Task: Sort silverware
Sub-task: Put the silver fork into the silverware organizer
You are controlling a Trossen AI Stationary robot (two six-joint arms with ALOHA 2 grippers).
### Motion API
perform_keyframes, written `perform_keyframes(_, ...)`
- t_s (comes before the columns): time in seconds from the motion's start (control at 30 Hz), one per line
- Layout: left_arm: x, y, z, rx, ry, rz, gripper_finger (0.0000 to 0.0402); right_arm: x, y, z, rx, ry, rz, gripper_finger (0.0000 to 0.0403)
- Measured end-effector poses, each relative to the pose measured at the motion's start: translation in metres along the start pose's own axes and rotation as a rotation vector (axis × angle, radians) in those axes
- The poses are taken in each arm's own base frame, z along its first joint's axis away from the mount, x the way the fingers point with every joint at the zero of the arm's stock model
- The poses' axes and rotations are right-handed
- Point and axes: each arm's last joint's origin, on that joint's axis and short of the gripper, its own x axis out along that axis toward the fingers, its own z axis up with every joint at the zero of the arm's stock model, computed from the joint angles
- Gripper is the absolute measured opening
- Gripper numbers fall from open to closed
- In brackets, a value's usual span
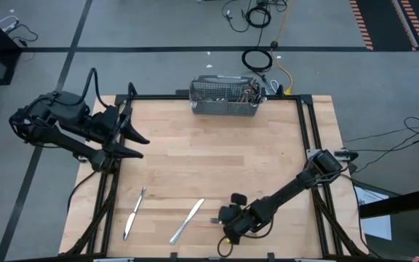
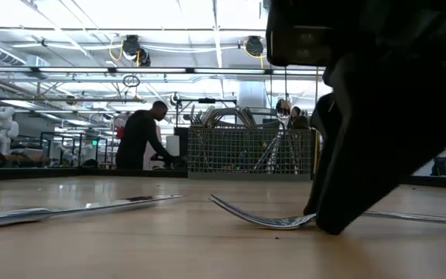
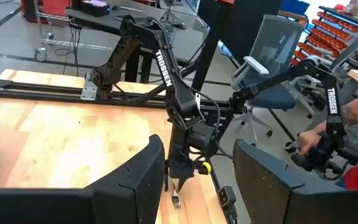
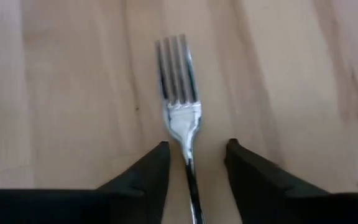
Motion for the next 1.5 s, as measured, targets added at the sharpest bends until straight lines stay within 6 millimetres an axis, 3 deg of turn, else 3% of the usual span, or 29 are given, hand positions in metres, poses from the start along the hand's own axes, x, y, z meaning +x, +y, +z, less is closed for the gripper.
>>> perform_keyframes(0.17,0.0,0.001,0.0,0.0,-0.008,0.027,0.0191,0.004,-0.007,0.001,0.048,0.026,-0.026,0.0021)
perform_keyframes(0.43,0.0,0.001,0.0,0.044,-0.012,0.047,0.0191,-0.003,-0.022,0.018,0.048,0.025,-0.018,0.0003)
perform_keyframes(0.53,0.0,0.003,0.001,0.084,-0.021,0.092,0.0191,-0.01,-0.037,0.027,0.004,-0.003,-0.102,0.0002)
perform_keyframes(0.67,-0.001,0.004,0.001,0.133,-0.03,0.134,0.0191,-0.021,-0.076,0.05,0.009,-0.102,-0.337,0.0002)
perform_keyframes(0.8,-0.001,0.004,0.003,0.175,-0.05,0.15,0.0191,-0.05,-0.118,0.094,0.099,-0.292,-0.434,0.0001)
perform_keyframes(1.0,-0.001,0.003,0.006,0.21,-0.079,0.149,0.0191,-0.106,-0.179,0.169,0.129,-0.744,-0.389,0.0001)
perform_keyframes(1.13,-0.001,0.003,0.007,0.234,-0.086,0.15,0.0191,-0.141,-0.218,0.203,0.129,-1.07,-0.328,0.0001)
perform_keyframes(1.3,-0.001,0.004,0.007,0.294,-0.084,0.178,0.0191,-0.171,-0.272,0.222,0.131,-1.411,-0.279,0.0)
perform_keyframes(1.5,-0.002,0.006,0.008,0.337,-0.084,0.254,0.0191,-0.163,-0.33,0.225,0.191,-1.502,-0.306,0.0)
